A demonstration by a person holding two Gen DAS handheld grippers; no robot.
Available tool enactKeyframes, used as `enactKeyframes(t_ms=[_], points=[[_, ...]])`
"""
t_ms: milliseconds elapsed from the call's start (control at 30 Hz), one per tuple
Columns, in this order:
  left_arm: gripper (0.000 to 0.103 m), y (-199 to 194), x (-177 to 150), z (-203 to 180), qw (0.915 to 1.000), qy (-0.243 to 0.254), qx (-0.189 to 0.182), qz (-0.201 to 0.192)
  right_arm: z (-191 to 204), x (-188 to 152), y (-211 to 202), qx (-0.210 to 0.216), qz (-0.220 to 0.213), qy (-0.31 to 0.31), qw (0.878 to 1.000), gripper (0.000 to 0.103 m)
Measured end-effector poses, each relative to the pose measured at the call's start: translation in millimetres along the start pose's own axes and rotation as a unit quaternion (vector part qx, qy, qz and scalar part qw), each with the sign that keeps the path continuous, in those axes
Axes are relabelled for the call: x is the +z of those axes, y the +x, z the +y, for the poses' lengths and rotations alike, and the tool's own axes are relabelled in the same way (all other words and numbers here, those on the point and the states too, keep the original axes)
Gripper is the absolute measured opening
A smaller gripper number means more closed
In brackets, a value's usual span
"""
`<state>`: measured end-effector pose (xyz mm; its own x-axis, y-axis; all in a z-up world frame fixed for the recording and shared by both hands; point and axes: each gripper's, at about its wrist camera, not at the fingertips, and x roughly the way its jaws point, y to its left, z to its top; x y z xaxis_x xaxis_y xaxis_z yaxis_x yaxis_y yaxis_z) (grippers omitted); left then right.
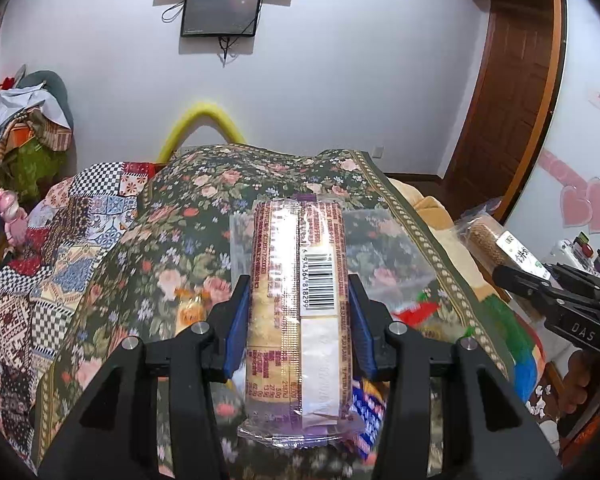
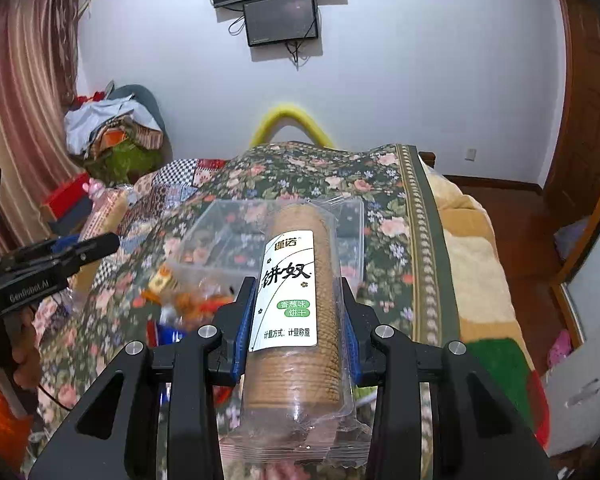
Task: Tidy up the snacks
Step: 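Carry both biscuit rolls over the clear box and open both tools to drop them, then grasp the orange-labelled rice cracker packet with left tool while right tool grasps the green-striped snack bag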
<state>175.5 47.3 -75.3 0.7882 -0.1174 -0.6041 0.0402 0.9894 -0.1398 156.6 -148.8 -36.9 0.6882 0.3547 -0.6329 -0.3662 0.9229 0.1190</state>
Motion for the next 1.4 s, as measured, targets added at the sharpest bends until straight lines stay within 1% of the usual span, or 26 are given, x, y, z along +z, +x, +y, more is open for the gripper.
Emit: enactKeyframes(t_ms=[200, 500, 733, 833, 900, 1033, 1167, 1267, 1300, 1333, 1400], points=[[0.045, 38, 19, 4, 0.9999, -0.006, -0.003, 0.014, -4, 20, 28, 0.005, 0.003, 0.007, 1.0, 0.034], [0.045, 110, 37, 18, 0.9984, -0.009, 0.004, 0.056, -10, 45, 71, 0.003, 0.021, -0.004, 1.0, 0.034], [0.045, 163, 36, 21, 0.9948, 0.007, 0.008, 0.101, -16, 53, 115, -0.001, 0.059, -0.011, 0.998, 0.034], [0.045, 183, 33, 20, 0.9919, 0.017, 0.007, 0.126, -21, 53, 138, -0.003, 0.088, -0.011, 0.996, 0.034], [0.045, 192, 31, 19, 0.9906, 0.021, 0.005, 0.135, -23, 51, 150, -0.004, 0.105, -0.013, 0.994, 0.034], [0.045, 205, 27, 20, 0.9883, 0.02, 0.006, 0.151, -25, 44, 166, 0.003, 0.139, -0.019, 0.99, 0.034], [0.045, 211, 23, 21, 0.9871, 0.014, 0.009, 0.159, -26, 39, 173, 0.007, 0.155, -0.021, 0.988, 0.034], [0.048, 205, 23, 20, 0.9877, 0.02, 0.01, 0.155, -29, 40, 168, 0.005, 0.15, -0.016, 0.989, 0.035], [0.051, 204, 24, 20, 0.9878, 0.02, 0.011, 0.154, -30, 42, 166, 0.007, 0.147, -0.013, 0.989, 0.036], [0.053, 201, 25, 20, 0.9882, 0.019, 0.012, 0.151, -31, 44, 166, 0.009, 0.144, -0.01, 0.989, 0.039], [0.054, 190, 28, 22, 0.9899, 0.018, 0.011, 0.14, -32, 48, 157, 0.006, 0.132, -0.006, 0.991, 0.045]])
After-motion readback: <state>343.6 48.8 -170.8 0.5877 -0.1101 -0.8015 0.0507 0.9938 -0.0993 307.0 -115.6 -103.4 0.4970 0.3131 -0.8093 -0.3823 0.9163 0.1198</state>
